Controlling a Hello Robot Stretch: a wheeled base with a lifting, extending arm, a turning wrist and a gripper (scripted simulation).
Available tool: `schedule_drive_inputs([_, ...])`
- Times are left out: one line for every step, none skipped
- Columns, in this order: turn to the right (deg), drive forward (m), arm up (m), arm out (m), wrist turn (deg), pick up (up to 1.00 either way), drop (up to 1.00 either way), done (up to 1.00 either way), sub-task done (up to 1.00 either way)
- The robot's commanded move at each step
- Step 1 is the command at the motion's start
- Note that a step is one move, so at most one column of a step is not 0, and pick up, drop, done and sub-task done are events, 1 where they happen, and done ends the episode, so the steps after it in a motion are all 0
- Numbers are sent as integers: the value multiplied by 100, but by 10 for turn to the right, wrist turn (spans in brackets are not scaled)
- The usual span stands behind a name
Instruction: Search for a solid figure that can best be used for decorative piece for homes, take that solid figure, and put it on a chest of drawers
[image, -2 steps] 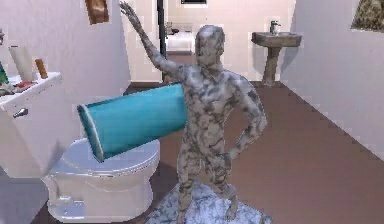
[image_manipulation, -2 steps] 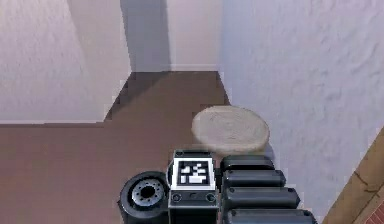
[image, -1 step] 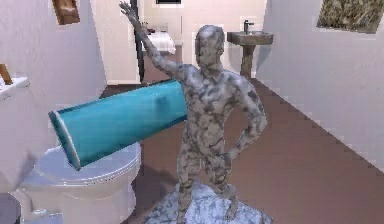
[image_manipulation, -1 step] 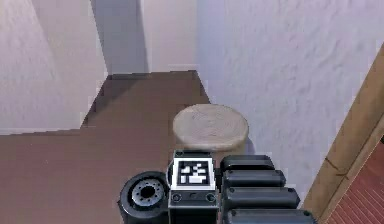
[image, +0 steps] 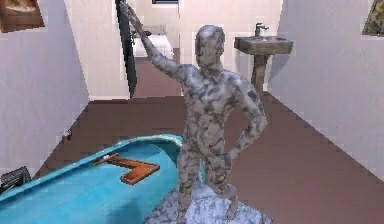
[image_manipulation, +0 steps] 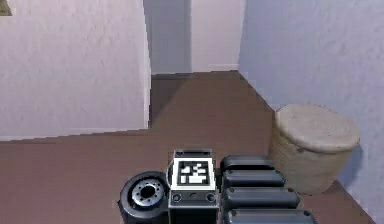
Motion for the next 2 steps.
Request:
schedule_drive_inputs([-60,0,0,0,0,0,0,0,0])
schedule_drive_inputs([0,100,0,0,0,0,0,0,0])
